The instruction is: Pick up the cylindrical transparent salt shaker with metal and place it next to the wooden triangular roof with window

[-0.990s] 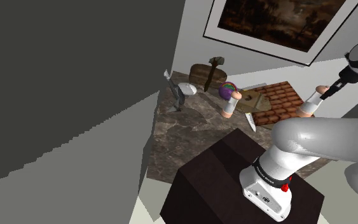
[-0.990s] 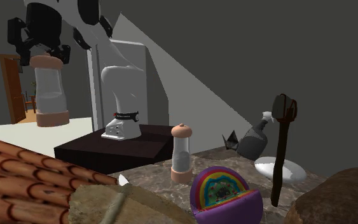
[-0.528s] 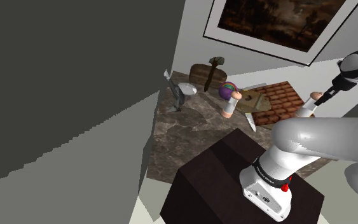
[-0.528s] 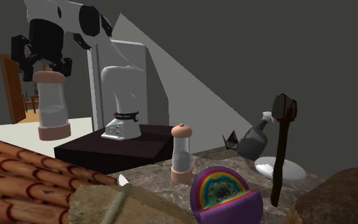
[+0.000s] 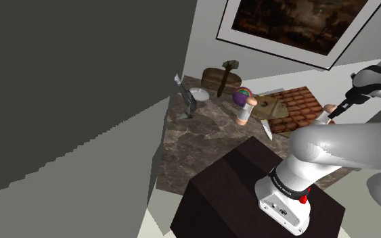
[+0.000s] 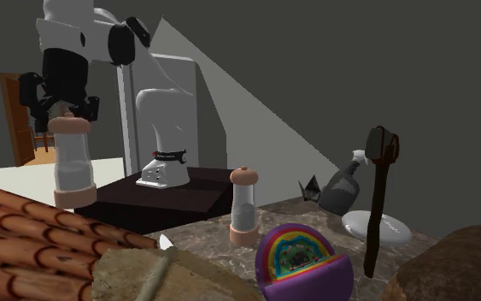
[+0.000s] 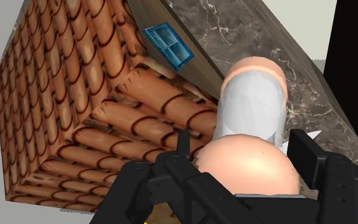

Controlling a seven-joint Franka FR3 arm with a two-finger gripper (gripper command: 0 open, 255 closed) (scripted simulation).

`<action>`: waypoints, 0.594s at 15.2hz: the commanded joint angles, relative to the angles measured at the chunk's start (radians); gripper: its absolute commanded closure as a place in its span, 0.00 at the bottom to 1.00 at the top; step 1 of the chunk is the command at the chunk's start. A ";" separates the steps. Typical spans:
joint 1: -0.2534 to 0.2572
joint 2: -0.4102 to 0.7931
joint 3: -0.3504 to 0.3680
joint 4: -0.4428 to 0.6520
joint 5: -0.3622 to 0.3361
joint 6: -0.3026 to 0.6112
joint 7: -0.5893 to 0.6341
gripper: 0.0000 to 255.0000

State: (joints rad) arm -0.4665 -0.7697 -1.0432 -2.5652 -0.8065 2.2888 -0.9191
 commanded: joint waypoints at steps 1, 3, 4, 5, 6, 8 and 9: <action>0.006 0.015 -0.026 -0.012 -0.014 0.032 0.004 1.00; 0.013 0.031 -0.051 -0.024 -0.028 0.063 0.009 1.00; 0.018 0.040 -0.064 -0.030 -0.035 0.079 0.012 1.00; 0.022 0.049 -0.077 -0.036 -0.042 0.096 0.014 1.00; 0.027 0.058 -0.091 -0.041 -0.049 0.112 0.017 1.00; 0.039 0.078 -0.120 -0.051 -0.063 0.146 0.023 1.00; 0.046 0.089 -0.135 -0.055 -0.070 0.163 0.026 1.00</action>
State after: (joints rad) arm -0.4263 -0.6907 -1.1631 -2.6149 -0.8689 2.4338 -0.8960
